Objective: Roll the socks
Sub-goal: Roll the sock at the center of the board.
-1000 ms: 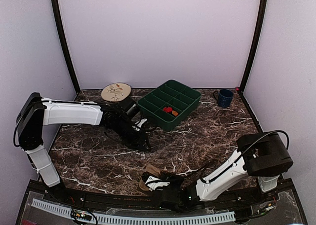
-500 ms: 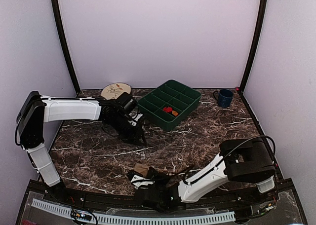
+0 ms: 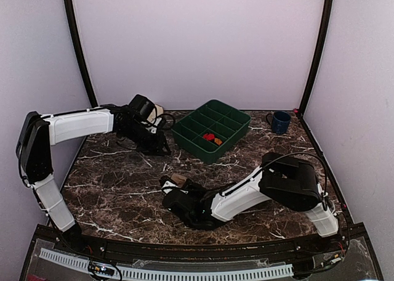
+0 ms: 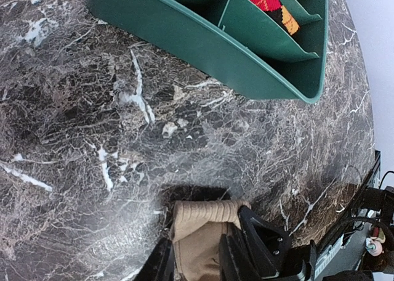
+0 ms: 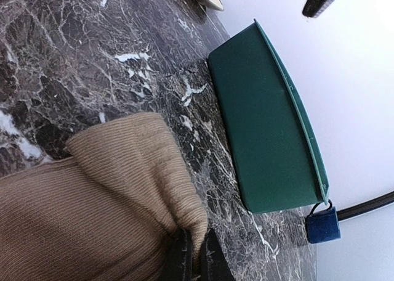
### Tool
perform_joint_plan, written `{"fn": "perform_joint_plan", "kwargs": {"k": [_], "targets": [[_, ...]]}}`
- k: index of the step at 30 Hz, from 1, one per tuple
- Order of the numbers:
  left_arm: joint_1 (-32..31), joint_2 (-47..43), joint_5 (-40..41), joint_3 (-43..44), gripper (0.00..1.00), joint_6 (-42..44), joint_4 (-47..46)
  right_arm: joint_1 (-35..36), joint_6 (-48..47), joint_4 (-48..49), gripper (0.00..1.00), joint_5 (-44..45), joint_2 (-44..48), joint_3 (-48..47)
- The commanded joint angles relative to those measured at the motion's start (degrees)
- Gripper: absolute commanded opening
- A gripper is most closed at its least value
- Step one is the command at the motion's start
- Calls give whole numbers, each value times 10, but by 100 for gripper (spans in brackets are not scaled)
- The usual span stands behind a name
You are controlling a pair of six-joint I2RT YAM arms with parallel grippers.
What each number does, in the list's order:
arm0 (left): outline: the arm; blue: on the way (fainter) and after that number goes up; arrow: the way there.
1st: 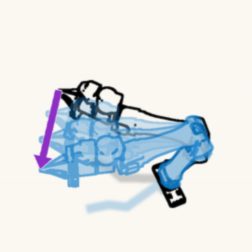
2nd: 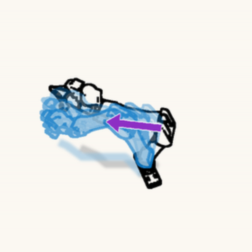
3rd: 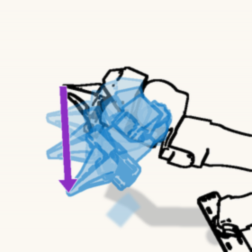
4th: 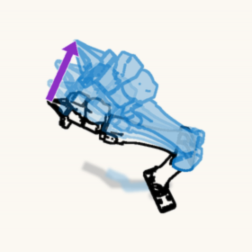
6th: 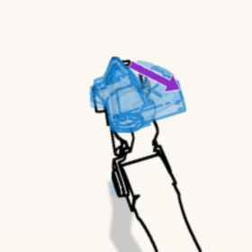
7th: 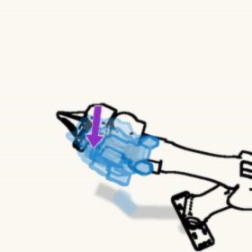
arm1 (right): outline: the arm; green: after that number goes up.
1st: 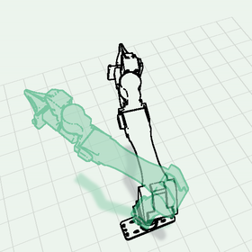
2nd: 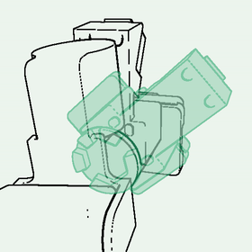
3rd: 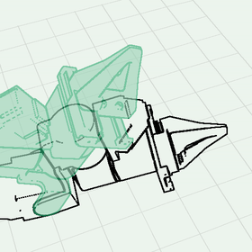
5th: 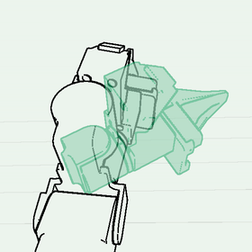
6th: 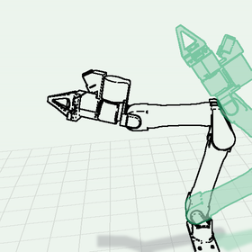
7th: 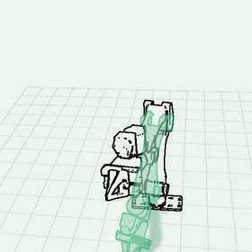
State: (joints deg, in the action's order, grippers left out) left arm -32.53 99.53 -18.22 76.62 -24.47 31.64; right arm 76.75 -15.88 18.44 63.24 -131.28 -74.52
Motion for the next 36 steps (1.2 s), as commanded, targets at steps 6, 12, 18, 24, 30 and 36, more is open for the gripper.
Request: {"fn": "perform_joint_plan", "kwargs": {"k": [6, 12, 18, 24, 30, 36], "targets": [[10, 84, -69, 83, 29, 42, 21, 18, -17, 3, 0, -24, -38, 74], [7, 124, -104, 113, 29, 41, 25, 41, -17, 34, 0, -24, -40, 113], [-19, 138, -113, 111, 28, 55, 41, 42, -17, 24, 0, -24, -45, 105], [-52, 145, -105, 88, 28, 62, 29, 45, -17, 10, 0, -24, -46, 102], [-66, 154, -103, 90, 28, 72, 28, 52, -17, 6, 0, -24, -51, 100], [-70, 159, -85, 77, 28, 79, 29, 52, -17, -7, 0, -24, -51, 96]]}}
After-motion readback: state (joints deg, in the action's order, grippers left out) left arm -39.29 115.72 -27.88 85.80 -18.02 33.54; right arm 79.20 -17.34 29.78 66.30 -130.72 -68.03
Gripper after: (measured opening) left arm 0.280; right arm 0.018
